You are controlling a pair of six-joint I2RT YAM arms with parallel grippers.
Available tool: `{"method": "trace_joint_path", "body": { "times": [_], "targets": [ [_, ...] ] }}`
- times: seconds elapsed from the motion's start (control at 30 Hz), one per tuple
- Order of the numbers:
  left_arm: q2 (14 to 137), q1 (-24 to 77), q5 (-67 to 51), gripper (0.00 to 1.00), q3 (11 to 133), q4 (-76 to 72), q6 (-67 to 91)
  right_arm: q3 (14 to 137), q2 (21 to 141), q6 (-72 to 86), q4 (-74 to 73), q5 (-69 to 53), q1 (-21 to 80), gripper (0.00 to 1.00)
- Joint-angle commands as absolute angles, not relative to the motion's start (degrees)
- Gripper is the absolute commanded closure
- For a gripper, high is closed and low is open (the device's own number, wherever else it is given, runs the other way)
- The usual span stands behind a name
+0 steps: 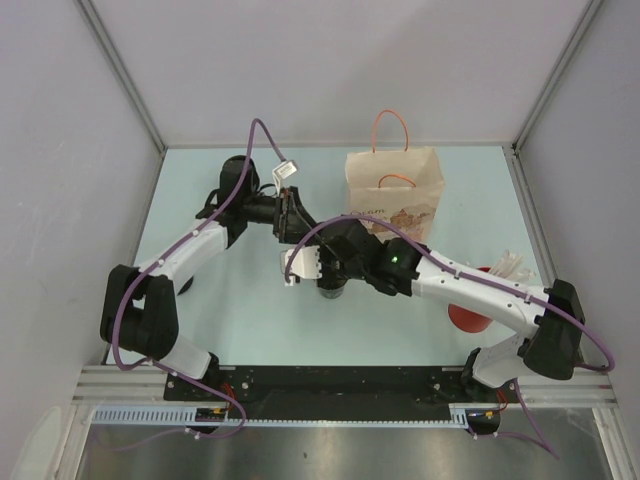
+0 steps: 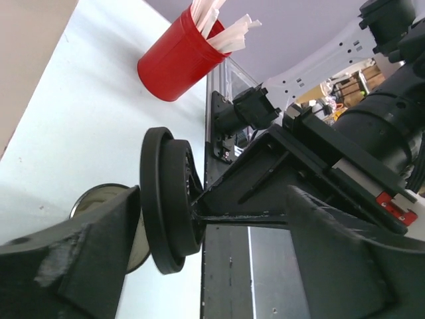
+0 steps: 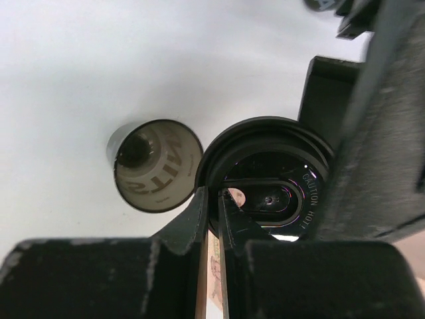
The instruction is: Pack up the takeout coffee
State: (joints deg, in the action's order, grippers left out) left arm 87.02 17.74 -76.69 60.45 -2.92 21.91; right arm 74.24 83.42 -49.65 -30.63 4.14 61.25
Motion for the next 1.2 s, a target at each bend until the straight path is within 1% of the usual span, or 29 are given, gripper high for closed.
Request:
{"method": "trace_joint_path", "body": {
  "times": [0.0, 0.17, 0.27, 0.3, 0.37, 0.4, 0.47, 0.57, 0.63, 0.7, 0.83, 0.97, 1.17],
  "targets": [
    [85.43, 15.74, -76.64, 0.01, 62.31, -1.33, 19.52, 74.27, 80.42, -49.84, -34.53, 2.82, 62.14, 1.00],
    [84.99, 11.79, -74.97, 0.01, 64.85, 2.37, 16.53, 74.27, 77.96, -48.26, -37.26, -2.54, 61.79, 1.00],
    [84.99, 9.85, -72.08, 0.00, 69.14, 9.38, 11.36, 74.27, 76.82, -47.20, -38.58, -7.29, 60.47, 1.00],
    [84.99, 9.58, -69.29, 0.01, 70.82, 16.45, 5.86, 74.27, 76.64, -47.02, -39.11, -8.25, 60.03, 1.00],
    [85.25, 9.40, -65.85, 0.01, 76.08, 23.08, 0.20, 74.27, 76.38, -46.32, -39.37, -11.76, 58.10, 1.00],
    [85.17, 9.40, -63.65, 0.00, 77.59, 26.33, -5.91, 74.27, 76.38, -46.06, -39.11, -13.17, 57.23, 1.00],
    [83.77, 9.23, -57.07, 0.00, 80.06, 30.58, -9.39, 74.62, 77.34, -45.70, -39.72, -16.95, 54.51, 1.00],
    [79.39, 8.53, -49.76, 0.00, 78.24, 27.09, -11.78, 76.55, 79.62, -44.39, -40.86, -22.40, 50.21, 1.00],
    [76.57, 8.44, -44.77, 0.01, 75.95, 21.22, -11.25, 77.87, 80.50, -43.42, -41.13, -25.99, 48.70, 1.00],
    [72.97, 8.44, -42.38, 0.01, 72.96, 17.77, -11.25, 78.74, 82.08, -42.98, -41.92, -27.07, 47.73, 1.00],
    [68.74, 8.44, -38.06, 0.01, 68.74, 12.84, -11.95, 84.62, 86.74, -41.58, -46.05, -30.40, 47.02, 1.00],
    [64.25, 8.17, -35.60, 0.01, 59.88, 6.07, -11.69, 89.47, 91.57, -39.03, -50.27, -31.20, 47.11, 1.00],
    [61.27, 6.68, -33.31, 0.01, 57.84, 7.91, -11.86, 87.45, 92.90, -36.66, -48.43, -27.51, 48.87, 1.00]
  ]
}}
